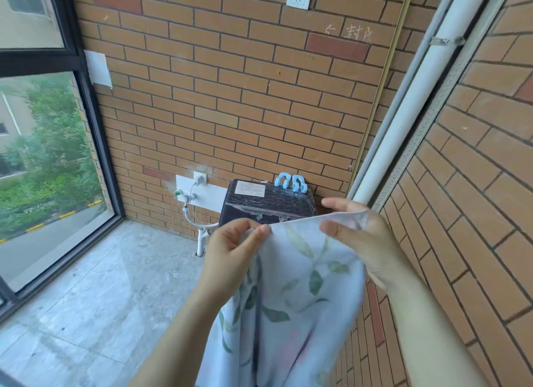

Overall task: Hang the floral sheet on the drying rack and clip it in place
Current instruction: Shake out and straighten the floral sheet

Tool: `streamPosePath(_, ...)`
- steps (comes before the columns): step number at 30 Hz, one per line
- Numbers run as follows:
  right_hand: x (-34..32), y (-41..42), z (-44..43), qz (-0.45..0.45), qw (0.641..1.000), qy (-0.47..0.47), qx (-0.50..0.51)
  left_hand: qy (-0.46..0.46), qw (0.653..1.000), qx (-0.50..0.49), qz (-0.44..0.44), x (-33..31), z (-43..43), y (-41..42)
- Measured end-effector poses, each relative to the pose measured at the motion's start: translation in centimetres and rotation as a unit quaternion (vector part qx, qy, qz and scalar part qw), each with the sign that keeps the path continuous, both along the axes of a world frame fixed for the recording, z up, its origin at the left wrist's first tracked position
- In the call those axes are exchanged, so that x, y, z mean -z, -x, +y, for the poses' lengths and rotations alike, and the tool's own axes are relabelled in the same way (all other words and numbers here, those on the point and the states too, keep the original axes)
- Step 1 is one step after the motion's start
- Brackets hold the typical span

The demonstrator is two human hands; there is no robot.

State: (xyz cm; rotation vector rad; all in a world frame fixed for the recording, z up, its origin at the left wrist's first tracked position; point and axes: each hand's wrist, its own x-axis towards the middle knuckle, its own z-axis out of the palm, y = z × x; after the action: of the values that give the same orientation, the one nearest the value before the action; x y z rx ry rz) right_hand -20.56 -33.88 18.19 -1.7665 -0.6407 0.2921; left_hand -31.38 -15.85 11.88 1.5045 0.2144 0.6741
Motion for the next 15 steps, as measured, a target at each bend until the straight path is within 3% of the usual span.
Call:
streamPosePath(2, 0.8, -0.3, -0.6, 0.048, 0.998, 0.003, -0.03, -0.037, 0.999, -0.025, -0.018, -0.8, 0.7, 0.2)
streamPosePath(4, 1.2, -0.6, -1.0, 0.048, 0.998, -0.026, 0.012, -0.065, 0.997, -0.03, -0.019, -1.3, 1.2, 0.4)
streamPosePath(10, -1.2, -1.3, 0.3, -0.112, 0.977, -0.104, 0.151, -0.068, 0.99, 0.092, 0.088, 0.3, 0.8, -0.5)
streamPosePath(15, -6.8, -2.9, -0.5, -0.181, 0.953, -0.146, 0.196, -0.023, 0.979, 0.137, 0.149, 3.5, 0.4, -0.3)
